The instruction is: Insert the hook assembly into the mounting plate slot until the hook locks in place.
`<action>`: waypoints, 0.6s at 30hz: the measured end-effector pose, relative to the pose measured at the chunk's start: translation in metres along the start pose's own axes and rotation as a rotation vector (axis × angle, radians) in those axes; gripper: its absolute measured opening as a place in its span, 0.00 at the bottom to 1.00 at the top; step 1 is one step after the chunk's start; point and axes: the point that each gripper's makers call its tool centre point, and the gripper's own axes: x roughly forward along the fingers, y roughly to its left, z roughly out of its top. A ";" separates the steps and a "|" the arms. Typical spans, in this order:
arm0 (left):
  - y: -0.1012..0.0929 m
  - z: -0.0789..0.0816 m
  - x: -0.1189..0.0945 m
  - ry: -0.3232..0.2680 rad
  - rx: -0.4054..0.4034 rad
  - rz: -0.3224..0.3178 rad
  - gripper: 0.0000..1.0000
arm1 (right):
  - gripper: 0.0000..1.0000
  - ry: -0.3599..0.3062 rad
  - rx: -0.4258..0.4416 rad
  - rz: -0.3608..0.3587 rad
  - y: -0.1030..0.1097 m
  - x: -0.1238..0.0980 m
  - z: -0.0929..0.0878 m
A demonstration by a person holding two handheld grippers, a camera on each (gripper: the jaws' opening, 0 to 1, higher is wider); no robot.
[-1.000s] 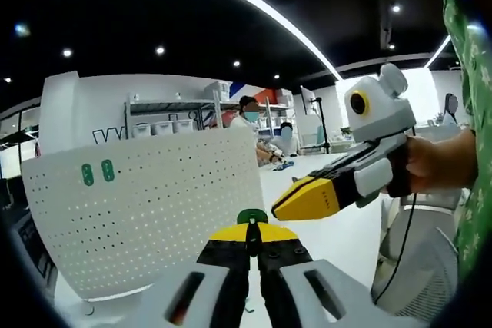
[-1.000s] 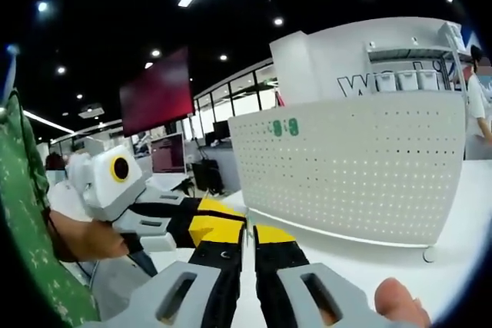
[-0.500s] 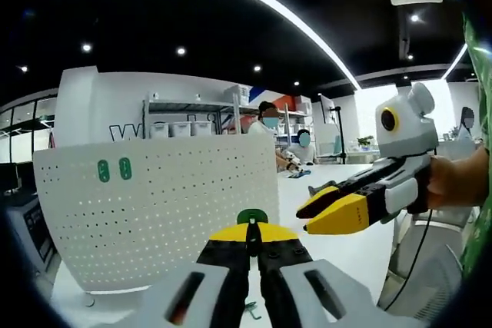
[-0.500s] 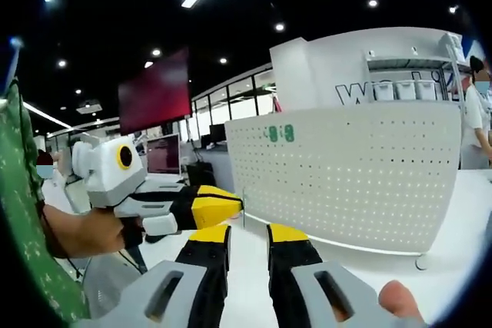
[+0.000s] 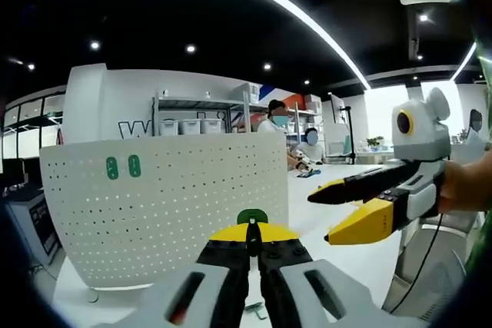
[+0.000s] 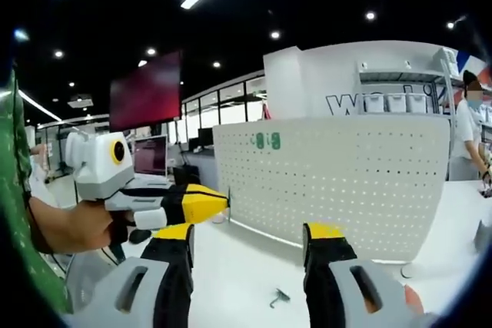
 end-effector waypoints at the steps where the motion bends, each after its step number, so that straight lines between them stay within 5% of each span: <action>1: 0.001 0.000 0.000 0.001 0.000 0.004 0.02 | 0.65 -0.003 0.000 -0.004 -0.001 0.000 0.000; 13: 0.008 0.003 0.005 0.001 -0.008 0.031 0.02 | 0.97 -0.123 0.015 -0.065 -0.013 -0.002 0.020; 18: 0.014 0.004 0.010 -0.001 -0.023 0.052 0.02 | 1.00 -0.127 0.008 -0.092 -0.019 -0.002 0.019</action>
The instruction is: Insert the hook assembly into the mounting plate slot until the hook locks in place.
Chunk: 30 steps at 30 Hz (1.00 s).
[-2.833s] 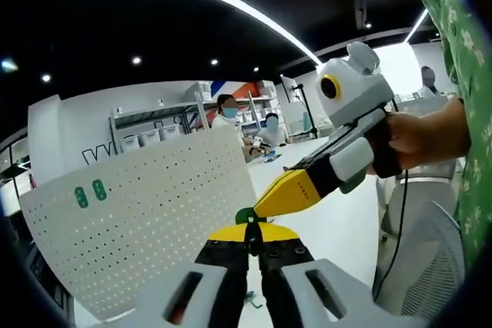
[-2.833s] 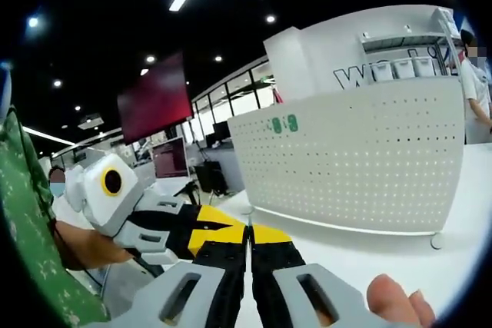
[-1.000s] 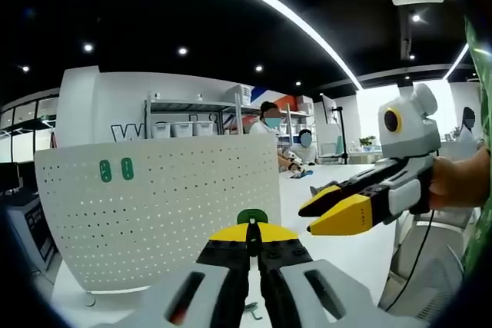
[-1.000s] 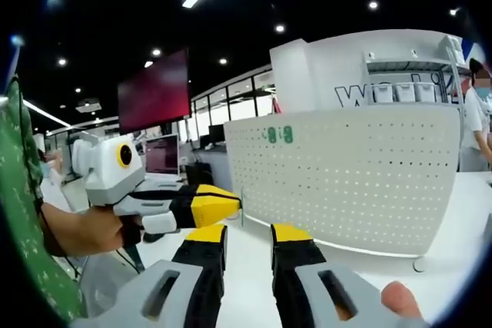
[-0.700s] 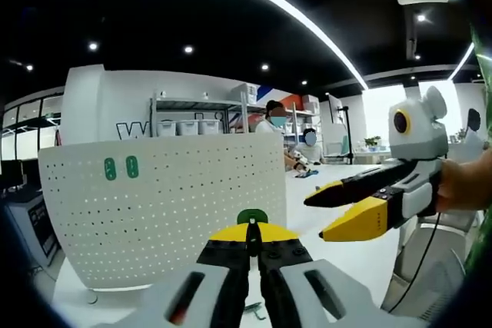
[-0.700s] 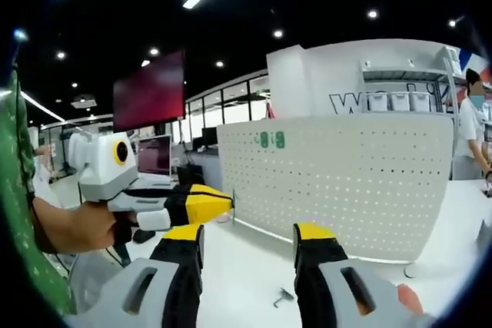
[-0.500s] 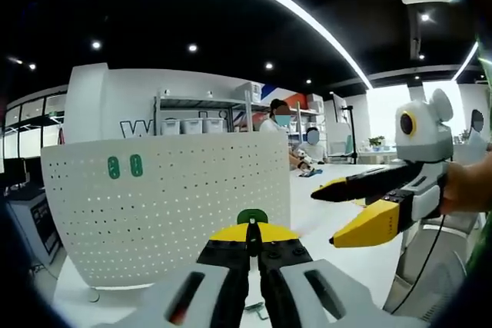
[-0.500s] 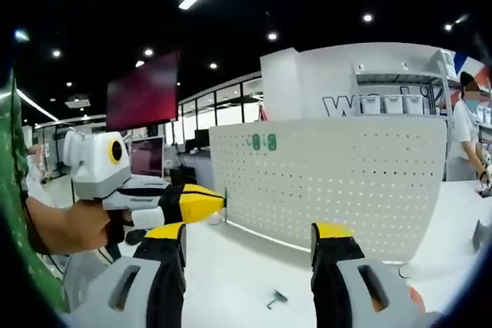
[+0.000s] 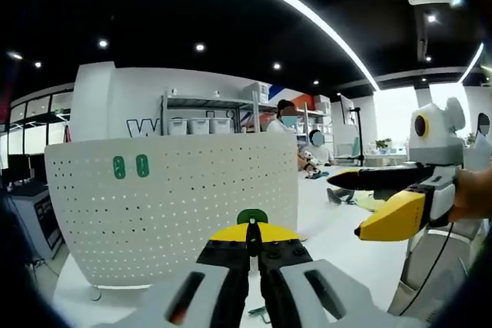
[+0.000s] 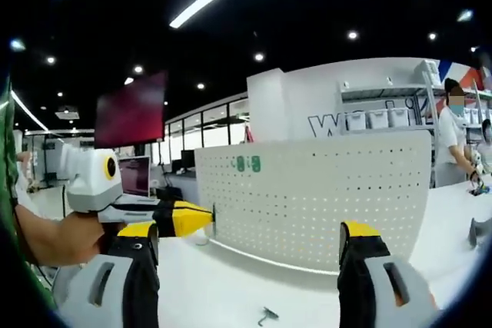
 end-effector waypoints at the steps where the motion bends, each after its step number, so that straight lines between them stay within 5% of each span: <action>1: 0.001 0.001 0.001 -0.001 -0.001 0.004 0.02 | 1.00 0.001 -0.001 0.000 0.000 0.000 0.000; 30: 0.080 0.056 0.069 -0.099 -0.018 0.223 0.02 | 0.99 0.020 0.005 0.002 -0.016 0.006 -0.009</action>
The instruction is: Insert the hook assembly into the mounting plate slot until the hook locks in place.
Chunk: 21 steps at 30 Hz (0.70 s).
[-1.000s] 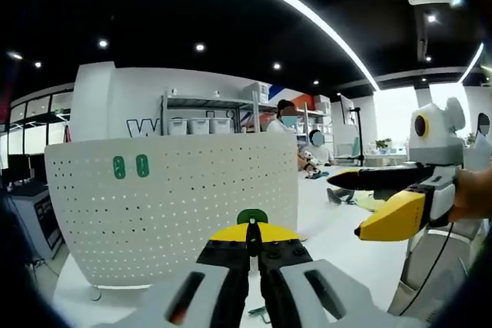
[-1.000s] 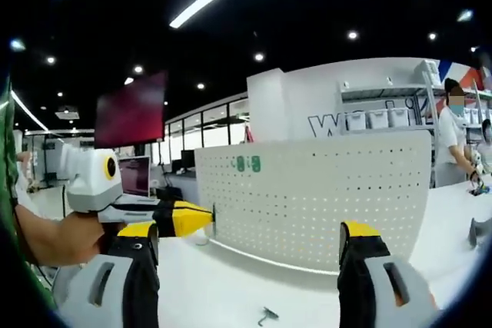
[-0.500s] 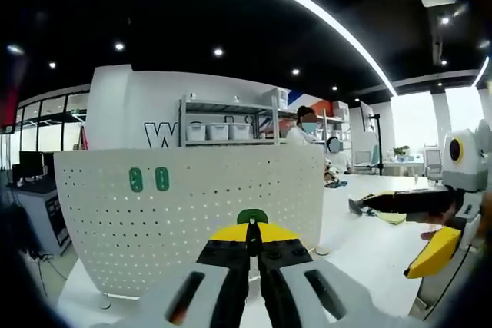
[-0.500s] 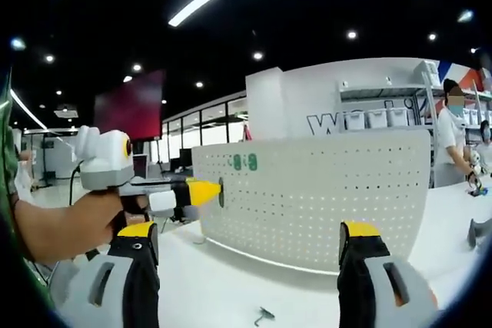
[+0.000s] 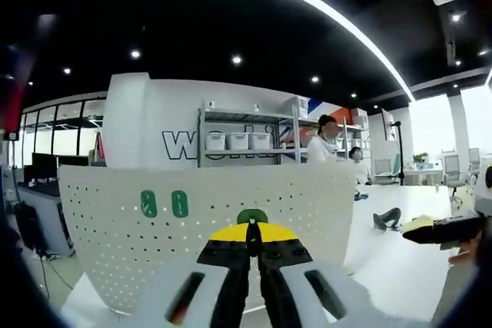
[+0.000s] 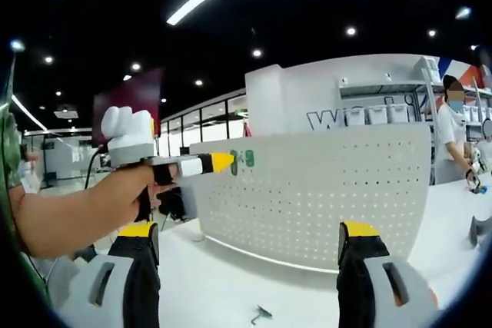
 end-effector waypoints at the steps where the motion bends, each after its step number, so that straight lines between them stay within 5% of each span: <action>1: 0.001 0.003 0.004 -0.007 0.003 0.007 0.02 | 0.99 0.000 0.001 0.001 -0.001 0.000 0.000; 21: 0.028 0.013 0.055 -0.035 0.023 0.138 0.02 | 0.97 0.032 0.012 -0.004 -0.016 0.001 -0.012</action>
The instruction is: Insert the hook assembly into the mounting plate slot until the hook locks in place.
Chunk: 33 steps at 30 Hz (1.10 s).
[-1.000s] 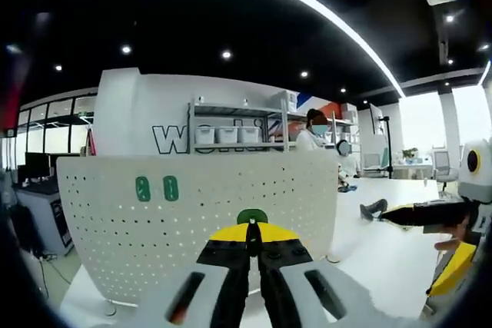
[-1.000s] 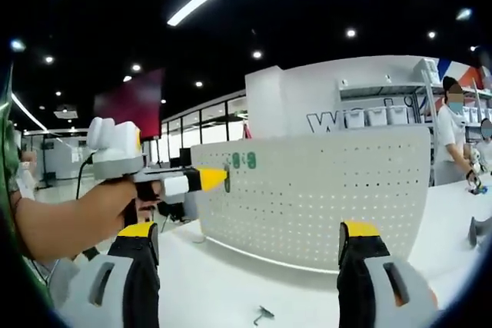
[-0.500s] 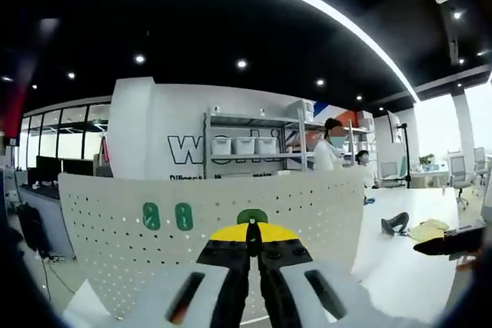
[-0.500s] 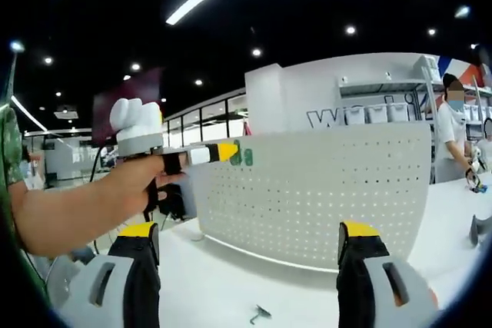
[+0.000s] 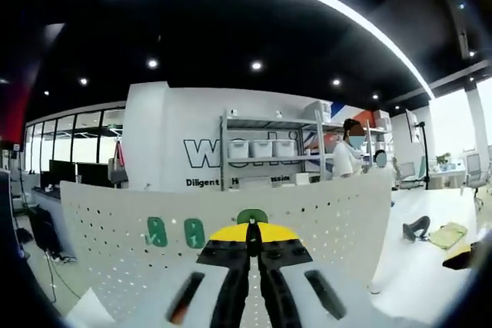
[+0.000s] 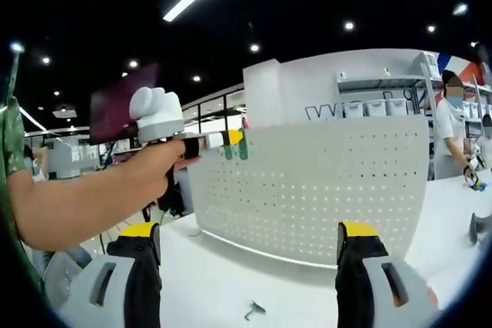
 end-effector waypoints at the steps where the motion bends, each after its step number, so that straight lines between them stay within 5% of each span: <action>1: 0.002 0.000 0.004 -0.001 0.004 0.006 0.02 | 0.97 0.002 0.000 0.000 -0.001 0.000 -0.001; 15: 0.011 -0.007 0.034 0.007 0.017 0.088 0.02 | 0.96 0.033 0.017 0.017 -0.008 0.009 -0.012; 33: 0.017 -0.018 0.049 0.026 0.003 0.154 0.02 | 0.94 0.057 0.031 0.028 -0.016 0.012 -0.022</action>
